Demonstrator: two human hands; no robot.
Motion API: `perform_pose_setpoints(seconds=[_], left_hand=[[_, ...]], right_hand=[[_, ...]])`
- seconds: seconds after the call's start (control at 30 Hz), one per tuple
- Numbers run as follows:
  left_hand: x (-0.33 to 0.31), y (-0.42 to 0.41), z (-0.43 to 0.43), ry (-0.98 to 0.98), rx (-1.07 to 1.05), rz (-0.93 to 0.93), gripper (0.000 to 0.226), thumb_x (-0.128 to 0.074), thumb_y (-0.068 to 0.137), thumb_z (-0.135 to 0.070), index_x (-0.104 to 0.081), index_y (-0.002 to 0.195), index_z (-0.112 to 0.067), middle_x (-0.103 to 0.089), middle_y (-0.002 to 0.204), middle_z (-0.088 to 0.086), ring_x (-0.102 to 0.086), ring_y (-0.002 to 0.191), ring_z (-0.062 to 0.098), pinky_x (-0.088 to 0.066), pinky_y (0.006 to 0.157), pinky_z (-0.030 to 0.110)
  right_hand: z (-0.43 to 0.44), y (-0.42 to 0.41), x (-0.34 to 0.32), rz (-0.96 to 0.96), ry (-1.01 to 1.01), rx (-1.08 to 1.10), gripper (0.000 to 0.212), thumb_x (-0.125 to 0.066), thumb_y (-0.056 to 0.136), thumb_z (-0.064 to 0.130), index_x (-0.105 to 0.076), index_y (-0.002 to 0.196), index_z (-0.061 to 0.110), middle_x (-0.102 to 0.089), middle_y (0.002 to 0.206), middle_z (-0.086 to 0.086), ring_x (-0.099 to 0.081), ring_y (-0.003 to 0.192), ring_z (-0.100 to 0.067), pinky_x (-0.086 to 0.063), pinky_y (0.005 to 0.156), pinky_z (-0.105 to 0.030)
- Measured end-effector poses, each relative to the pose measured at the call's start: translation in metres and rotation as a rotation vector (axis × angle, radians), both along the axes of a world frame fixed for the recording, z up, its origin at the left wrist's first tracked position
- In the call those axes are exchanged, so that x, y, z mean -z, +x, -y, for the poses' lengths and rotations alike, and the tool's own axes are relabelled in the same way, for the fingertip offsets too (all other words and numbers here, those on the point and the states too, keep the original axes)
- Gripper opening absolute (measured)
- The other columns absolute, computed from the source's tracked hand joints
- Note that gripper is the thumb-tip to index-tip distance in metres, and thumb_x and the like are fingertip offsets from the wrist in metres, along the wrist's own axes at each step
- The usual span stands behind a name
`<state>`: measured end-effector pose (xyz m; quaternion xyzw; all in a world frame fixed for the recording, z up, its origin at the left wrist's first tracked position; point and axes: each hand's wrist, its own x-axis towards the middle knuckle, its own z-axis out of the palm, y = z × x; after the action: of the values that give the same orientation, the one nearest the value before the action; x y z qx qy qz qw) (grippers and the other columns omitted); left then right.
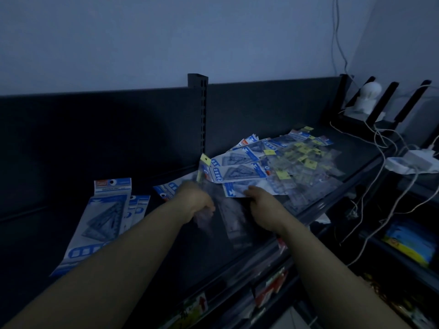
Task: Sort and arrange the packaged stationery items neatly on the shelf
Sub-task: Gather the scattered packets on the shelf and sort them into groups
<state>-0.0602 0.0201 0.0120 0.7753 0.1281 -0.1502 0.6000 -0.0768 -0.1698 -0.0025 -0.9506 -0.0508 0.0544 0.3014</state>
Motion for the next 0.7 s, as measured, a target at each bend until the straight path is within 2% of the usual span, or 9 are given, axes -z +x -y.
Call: perform_pose_setpoints(seconds=[0.07,0.1,0.13,0.23,0.33,0.4,0.53,0.6,0.7], left_hand=[[-0.003,-0.004,-0.011,-0.019,0.016,-0.022,0.041,-0.069,0.074,0.013,-0.057,0.112,0.009,-0.069,0.087,0.027,-0.07,0.073,0.035,-0.06,0.067,0.045],[-0.002,-0.004,-0.016,-0.019,0.026,-0.024,0.038,-0.068,0.076,0.013,-0.057,0.113,0.008,-0.069,0.088,0.026,-0.07,0.072,0.033,-0.06,0.064,0.041],[0.0,-0.005,-0.019,0.001,0.032,-0.019,0.033,-0.067,0.078,0.012,-0.059,0.11,0.008,-0.069,0.089,0.025,-0.069,0.072,0.031,-0.06,0.063,0.038],[0.001,-0.01,-0.027,0.162,0.05,0.019,0.018,-0.066,0.079,0.001,-0.063,0.097,0.003,-0.067,0.085,0.019,-0.065,0.067,0.025,-0.055,0.051,0.028],[0.006,-0.015,-0.037,0.305,0.069,0.077,0.026,-0.071,0.073,-0.015,-0.066,0.094,0.0,-0.067,0.087,0.018,-0.065,0.072,0.028,-0.048,0.052,0.026],[0.007,-0.021,-0.043,0.308,0.057,0.101,0.023,-0.071,0.073,-0.016,-0.067,0.09,-0.001,-0.068,0.087,0.017,-0.065,0.076,0.029,-0.049,0.059,0.029],[0.008,-0.028,-0.055,0.195,-0.03,0.14,0.009,-0.068,0.08,-0.007,-0.062,0.074,-0.003,-0.061,0.073,0.011,-0.058,0.064,0.022,-0.043,0.048,0.019],[0.006,-0.032,-0.06,0.173,-0.071,0.161,0.009,-0.066,0.082,-0.006,-0.062,0.075,-0.004,-0.061,0.074,0.012,-0.058,0.066,0.023,-0.046,0.052,0.024],[0.005,-0.04,-0.069,0.129,-0.113,0.166,0.008,-0.067,0.082,-0.006,-0.065,0.086,0.0,-0.067,0.089,0.02,-0.066,0.084,0.034,-0.056,0.074,0.044]], right_hand=[[-0.006,-0.003,0.0,0.012,0.002,0.083,0.022,-0.056,0.09,0.017,-0.064,0.079,0.001,-0.062,0.085,-0.017,-0.06,0.079,-0.021,-0.051,0.07,-0.033],[-0.012,-0.006,0.001,-0.007,-0.009,0.094,0.033,-0.064,0.085,0.032,-0.057,0.067,0.005,-0.057,0.077,-0.017,-0.055,0.07,-0.02,-0.045,0.059,-0.031],[-0.018,-0.01,0.002,-0.021,-0.053,0.093,0.039,-0.071,0.077,0.044,-0.055,0.065,0.01,-0.055,0.08,-0.014,-0.053,0.073,-0.02,-0.042,0.06,-0.029],[-0.04,-0.014,0.007,0.008,-0.164,0.122,0.049,-0.077,0.063,0.055,-0.058,0.081,0.014,-0.054,0.099,-0.01,-0.054,0.095,-0.026,-0.042,0.07,-0.029],[-0.056,-0.01,0.001,-0.067,-0.179,0.157,0.047,-0.075,0.069,0.047,-0.044,0.065,0.012,-0.052,0.078,-0.011,-0.056,0.082,-0.028,-0.032,0.052,-0.026],[-0.063,-0.01,-0.007,-0.117,-0.204,0.175,0.038,-0.073,0.076,0.036,-0.044,0.068,0.012,-0.052,0.076,-0.009,-0.055,0.079,-0.027,-0.036,0.052,-0.026],[-0.077,-0.018,-0.017,-0.059,-0.239,0.225,0.03,-0.062,0.087,0.021,-0.052,0.11,0.004,-0.058,0.117,-0.015,-0.058,0.107,-0.032,-0.043,0.074,-0.032],[-0.081,-0.018,-0.019,-0.071,-0.248,0.24,0.032,-0.059,0.088,0.019,-0.051,0.115,0.004,-0.057,0.121,-0.016,-0.057,0.11,-0.033,-0.047,0.08,-0.035],[-0.082,-0.018,-0.024,-0.161,-0.264,0.226,0.04,-0.064,0.085,0.02,-0.05,0.118,0.002,-0.06,0.109,-0.014,-0.059,0.103,-0.031,-0.047,0.077,-0.035]])
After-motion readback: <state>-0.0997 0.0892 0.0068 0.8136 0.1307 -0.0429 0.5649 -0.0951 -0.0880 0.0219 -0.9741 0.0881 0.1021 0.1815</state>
